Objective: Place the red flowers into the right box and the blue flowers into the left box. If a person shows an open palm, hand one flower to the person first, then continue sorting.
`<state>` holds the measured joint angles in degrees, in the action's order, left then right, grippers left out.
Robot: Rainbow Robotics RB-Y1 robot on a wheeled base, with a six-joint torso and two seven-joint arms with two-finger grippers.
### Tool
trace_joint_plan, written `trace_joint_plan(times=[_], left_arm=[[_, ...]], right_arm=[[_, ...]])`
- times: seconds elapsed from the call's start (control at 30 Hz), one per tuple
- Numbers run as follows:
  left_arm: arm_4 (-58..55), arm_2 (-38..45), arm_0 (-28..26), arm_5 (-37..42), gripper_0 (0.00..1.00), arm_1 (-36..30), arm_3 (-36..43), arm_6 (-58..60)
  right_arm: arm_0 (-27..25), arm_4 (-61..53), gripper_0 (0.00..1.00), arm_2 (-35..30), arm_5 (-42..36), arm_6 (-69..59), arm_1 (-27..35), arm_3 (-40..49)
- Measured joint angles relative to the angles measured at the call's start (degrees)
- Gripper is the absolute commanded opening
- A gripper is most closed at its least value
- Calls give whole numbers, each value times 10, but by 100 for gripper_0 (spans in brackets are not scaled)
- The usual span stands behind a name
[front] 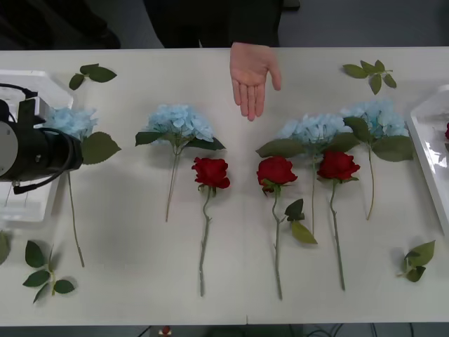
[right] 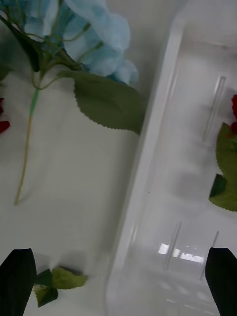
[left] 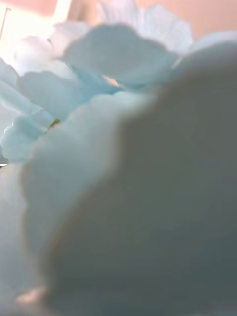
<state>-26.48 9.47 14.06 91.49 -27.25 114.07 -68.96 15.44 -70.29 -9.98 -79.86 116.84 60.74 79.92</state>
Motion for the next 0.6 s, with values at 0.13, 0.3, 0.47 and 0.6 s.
trace_joint_plan(times=[0.13, 0.3, 0.47, 0.6], left_arm=[[3, 2, 0, 0, 0, 0, 0, -12], [3, 2, 0, 0, 0, 0, 0, -12], [2, 2, 0, 0, 0, 0, 0, -12], [2, 2, 0, 0, 0, 0, 0, -12]], right_arm=[[42, 6, 100, 40, -23, -72, -15, 34], [99, 67, 100, 57, -56, -104, -93, 36], [125, 143, 100, 55, -72, -138, -162, 36], [126, 202, 100, 57, -70, -168, -198, 36]])
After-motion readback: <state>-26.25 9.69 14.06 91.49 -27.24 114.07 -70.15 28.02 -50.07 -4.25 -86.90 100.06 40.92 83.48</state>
